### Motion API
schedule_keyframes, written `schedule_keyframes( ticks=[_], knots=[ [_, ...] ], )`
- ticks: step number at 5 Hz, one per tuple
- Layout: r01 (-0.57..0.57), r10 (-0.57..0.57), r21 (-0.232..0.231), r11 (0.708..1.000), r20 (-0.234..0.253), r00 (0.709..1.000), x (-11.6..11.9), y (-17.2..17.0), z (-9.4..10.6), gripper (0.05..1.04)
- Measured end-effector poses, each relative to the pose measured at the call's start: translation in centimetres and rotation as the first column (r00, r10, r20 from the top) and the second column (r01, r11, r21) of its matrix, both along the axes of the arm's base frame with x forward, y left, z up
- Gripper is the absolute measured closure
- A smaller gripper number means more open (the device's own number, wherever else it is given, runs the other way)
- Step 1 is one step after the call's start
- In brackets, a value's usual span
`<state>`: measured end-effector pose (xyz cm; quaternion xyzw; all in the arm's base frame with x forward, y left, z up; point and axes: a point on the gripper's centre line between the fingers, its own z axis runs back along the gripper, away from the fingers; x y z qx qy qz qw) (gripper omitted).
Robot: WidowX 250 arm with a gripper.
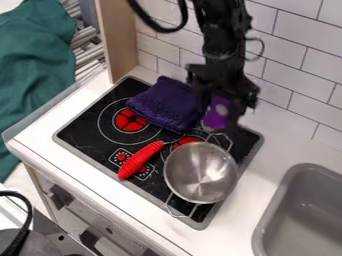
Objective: Put the purple object on the purple cloth
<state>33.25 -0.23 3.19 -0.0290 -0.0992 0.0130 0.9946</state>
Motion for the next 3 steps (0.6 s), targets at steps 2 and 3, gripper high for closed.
schedule_keyframes(
  ticks=[2,3],
  knots=[
    [-0.053,0.051,-0.065,0.996,-0.025,0.998,3.2,5.9,-1.6,0.333],
    [-0.09,0.085,-0.097,0.991,-0.051,0.995,3.3,8.3,-2.9,0.333]
  ],
)
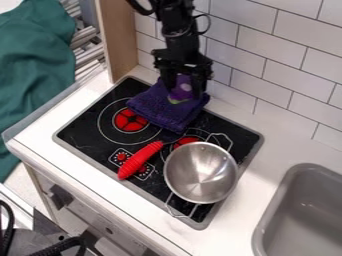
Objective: Put the purple object on the purple cloth
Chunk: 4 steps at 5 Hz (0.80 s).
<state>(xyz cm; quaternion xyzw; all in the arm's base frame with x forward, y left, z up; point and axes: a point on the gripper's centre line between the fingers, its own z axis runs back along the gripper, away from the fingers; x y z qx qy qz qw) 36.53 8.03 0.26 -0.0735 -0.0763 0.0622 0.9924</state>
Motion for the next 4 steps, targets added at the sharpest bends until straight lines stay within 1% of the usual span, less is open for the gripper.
schedule_keyframes(
  ticks=[2,3,4],
  knots=[
    [0.002,-0.004,-0.037,0.999,-0.044,0.999,0.1,1.1,-2.1,0.333],
    [-0.001,-0.001,-0.046,0.999,-0.046,0.999,0.1,1.2,-2.3,0.279],
    [-0.003,0.0,-0.047,0.999,-0.052,0.999,-0.2,1.1,-2.4,0.073]
  ],
)
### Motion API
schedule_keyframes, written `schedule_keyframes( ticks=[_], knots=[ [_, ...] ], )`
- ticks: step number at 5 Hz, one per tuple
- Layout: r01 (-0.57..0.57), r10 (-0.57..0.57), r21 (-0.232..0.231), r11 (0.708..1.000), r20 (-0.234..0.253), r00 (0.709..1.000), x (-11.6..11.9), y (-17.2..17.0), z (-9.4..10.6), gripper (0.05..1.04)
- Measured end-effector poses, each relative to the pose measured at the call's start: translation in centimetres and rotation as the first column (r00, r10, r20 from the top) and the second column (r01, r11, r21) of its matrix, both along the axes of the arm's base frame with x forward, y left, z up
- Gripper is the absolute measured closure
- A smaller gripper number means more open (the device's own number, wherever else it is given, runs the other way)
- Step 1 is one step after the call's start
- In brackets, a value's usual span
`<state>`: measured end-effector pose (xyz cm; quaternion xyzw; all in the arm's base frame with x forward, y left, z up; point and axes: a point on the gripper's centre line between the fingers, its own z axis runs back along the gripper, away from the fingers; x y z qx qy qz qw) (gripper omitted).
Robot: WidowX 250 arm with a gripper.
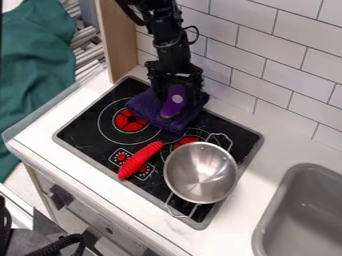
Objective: Put the purple object on the purple cloth
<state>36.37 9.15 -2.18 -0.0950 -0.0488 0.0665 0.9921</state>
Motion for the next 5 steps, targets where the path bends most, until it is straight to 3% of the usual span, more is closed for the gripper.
schedule_keyframes(
  ticks=[1,2,3,4,5],
  knots=[
    [0.005,-0.005,0.021,1.0,0.008,1.0,-0.9,-0.2,1.0,0.075],
    [0.023,-0.026,0.078,0.997,0.038,0.999,-1.6,-1.2,3.6,0.077],
    [0.039,-0.044,0.157,0.987,0.028,0.999,-3.0,-3.2,6.5,0.077],
    [0.06,-0.059,0.215,0.975,-0.009,0.998,-4.8,-5.0,8.0,0.077],
    [0.063,-0.057,0.232,0.971,-0.036,0.998,-6.2,-6.0,7.9,0.077]
  ],
)
